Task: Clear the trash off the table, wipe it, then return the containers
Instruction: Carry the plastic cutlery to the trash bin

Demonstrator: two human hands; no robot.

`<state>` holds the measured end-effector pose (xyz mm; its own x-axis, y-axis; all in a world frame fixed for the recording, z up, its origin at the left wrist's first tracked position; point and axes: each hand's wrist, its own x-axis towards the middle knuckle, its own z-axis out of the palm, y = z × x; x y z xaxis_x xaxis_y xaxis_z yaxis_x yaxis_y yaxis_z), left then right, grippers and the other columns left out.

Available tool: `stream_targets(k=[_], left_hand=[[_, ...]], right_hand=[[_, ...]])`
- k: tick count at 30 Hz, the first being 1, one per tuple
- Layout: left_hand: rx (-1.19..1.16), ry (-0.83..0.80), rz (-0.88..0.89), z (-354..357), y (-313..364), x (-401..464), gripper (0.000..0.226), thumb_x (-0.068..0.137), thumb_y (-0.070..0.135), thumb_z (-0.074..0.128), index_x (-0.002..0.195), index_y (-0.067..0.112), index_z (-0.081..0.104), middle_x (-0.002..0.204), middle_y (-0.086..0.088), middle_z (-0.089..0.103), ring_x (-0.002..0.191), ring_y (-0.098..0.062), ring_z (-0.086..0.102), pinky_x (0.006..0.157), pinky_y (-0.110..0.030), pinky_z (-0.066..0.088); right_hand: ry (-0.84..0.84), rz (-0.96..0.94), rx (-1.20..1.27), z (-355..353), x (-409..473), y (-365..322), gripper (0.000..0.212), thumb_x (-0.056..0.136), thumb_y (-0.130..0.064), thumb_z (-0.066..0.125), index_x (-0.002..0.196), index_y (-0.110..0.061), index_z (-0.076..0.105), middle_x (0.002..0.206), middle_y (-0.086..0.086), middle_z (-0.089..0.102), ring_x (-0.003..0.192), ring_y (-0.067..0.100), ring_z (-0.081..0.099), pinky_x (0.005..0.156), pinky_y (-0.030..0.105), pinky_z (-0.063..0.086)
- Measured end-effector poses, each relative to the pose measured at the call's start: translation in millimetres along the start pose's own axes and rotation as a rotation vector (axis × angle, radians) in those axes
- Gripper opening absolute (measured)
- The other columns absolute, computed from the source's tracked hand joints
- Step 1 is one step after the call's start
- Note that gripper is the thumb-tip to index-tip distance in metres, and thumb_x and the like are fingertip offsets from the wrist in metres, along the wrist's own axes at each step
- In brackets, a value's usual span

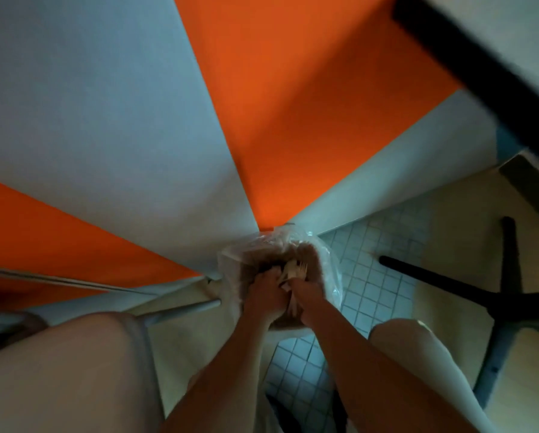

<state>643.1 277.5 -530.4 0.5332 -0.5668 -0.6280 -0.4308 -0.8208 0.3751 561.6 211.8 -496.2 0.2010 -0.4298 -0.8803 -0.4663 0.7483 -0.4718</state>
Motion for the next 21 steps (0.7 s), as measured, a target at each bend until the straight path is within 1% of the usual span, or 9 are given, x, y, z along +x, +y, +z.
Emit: stream_targets(k=[2, 5, 7, 9, 12, 14, 16, 19, 21], left_hand=[[-0.036, 0.013, 0.0, -41, 28, -48, 0.058, 0.088, 0.056, 0.036, 0.124, 0.016, 0.058, 0.124, -0.008, 0.064, 0.116, -0.032, 0.06, 0.095, -0.037, 0.046], [-0.154, 0.07, -0.009, -99, 65, -115, 0.03, 0.1, 0.03, 0.051, 0.122, 0.012, 0.06, 0.121, -0.011, 0.066, 0.113, -0.033, 0.062, 0.091, -0.037, 0.048], [-0.133, 0.101, 0.004, -132, 84, -150, 0.027, 0.098, 0.028, 0.052, 0.12, 0.014, 0.059, 0.117, -0.011, 0.067, 0.109, -0.032, 0.065, 0.086, -0.037, 0.049], [-0.121, 0.121, -0.006, -161, 103, -186, 0.032, 0.096, 0.029, 0.054, 0.126, 0.019, 0.058, 0.123, -0.009, 0.066, 0.113, -0.03, 0.065, 0.086, -0.035, 0.049], [-0.086, 0.124, -0.007, -210, 134, -241, 0.048, 0.093, 0.032, 0.059, 0.139, 0.02, 0.053, 0.139, -0.01, 0.057, 0.13, -0.029, 0.053, 0.104, -0.038, 0.044], [-0.067, 0.121, -0.011, -243, 154, -280, 0.058, 0.093, 0.024, 0.057, 0.148, 0.018, 0.043, 0.149, -0.01, 0.047, 0.14, -0.028, 0.041, 0.115, -0.04, 0.035], [-0.042, 0.138, -0.002, -263, 167, -305, 0.061, 0.092, 0.02, 0.055, 0.151, 0.018, 0.038, 0.154, -0.01, 0.041, 0.142, -0.029, 0.037, 0.118, -0.041, 0.031], [-0.042, 0.197, 0.018, -286, 186, -345, 0.064, 0.092, 0.022, 0.056, 0.152, 0.016, 0.035, 0.157, -0.011, 0.037, 0.143, -0.03, 0.036, 0.119, -0.042, 0.029], [-0.039, 0.233, 0.038, -297, 198, -371, 0.066, 0.094, 0.023, 0.056, 0.154, 0.017, 0.032, 0.16, -0.009, 0.032, 0.147, -0.029, 0.03, 0.121, -0.041, 0.026]], right_hand=[[-0.031, -0.002, -0.062, -9, -37, -16, 0.029, 0.084, -0.028, 0.065, 0.111, -0.016, 0.066, 0.088, 0.01, 0.073, 0.088, 0.028, 0.07, 0.082, 0.048, 0.059], [-0.041, -0.154, -0.313, -25, -114, -48, 0.039, 0.091, -0.013, 0.056, 0.129, -0.019, 0.055, 0.104, 0.003, 0.065, 0.101, 0.02, 0.06, 0.083, 0.031, 0.05], [-0.015, -0.222, -0.527, -37, -163, -75, 0.044, 0.096, -0.018, 0.049, 0.14, -0.017, 0.049, 0.119, 0.009, 0.063, 0.109, 0.024, 0.058, 0.085, 0.027, 0.043], [-0.03, -0.263, -0.687, -47, -209, -97, 0.043, 0.1, -0.024, 0.045, 0.142, -0.017, 0.045, 0.127, 0.014, 0.06, 0.111, 0.027, 0.057, 0.083, 0.026, 0.04], [-0.055, -0.374, -0.822, -65, -272, -131, 0.045, 0.098, -0.027, 0.048, 0.142, -0.02, 0.042, 0.124, 0.009, 0.062, 0.097, 0.021, 0.056, 0.071, 0.026, 0.042], [-0.061, -0.441, -0.864, -76, -315, -153, 0.047, 0.095, -0.03, 0.05, 0.142, -0.024, 0.044, 0.129, 0.008, 0.061, 0.109, 0.025, 0.058, 0.082, 0.032, 0.047], [-0.075, -0.473, -0.877, -89, -347, -171, 0.047, 0.095, -0.03, 0.051, 0.141, -0.022, 0.045, 0.132, 0.011, 0.059, 0.117, 0.029, 0.056, 0.094, 0.039, 0.047], [-0.097, -0.531, -0.906, -111, -396, -194, 0.051, 0.097, -0.034, 0.052, 0.145, -0.022, 0.04, 0.136, 0.014, 0.055, 0.117, 0.03, 0.056, 0.099, 0.042, 0.047], [-0.098, -0.58, -0.921, -126, -428, -205, 0.058, 0.095, -0.033, 0.055, 0.149, -0.024, 0.036, 0.142, 0.013, 0.049, 0.124, 0.03, 0.051, 0.102, 0.042, 0.044]])
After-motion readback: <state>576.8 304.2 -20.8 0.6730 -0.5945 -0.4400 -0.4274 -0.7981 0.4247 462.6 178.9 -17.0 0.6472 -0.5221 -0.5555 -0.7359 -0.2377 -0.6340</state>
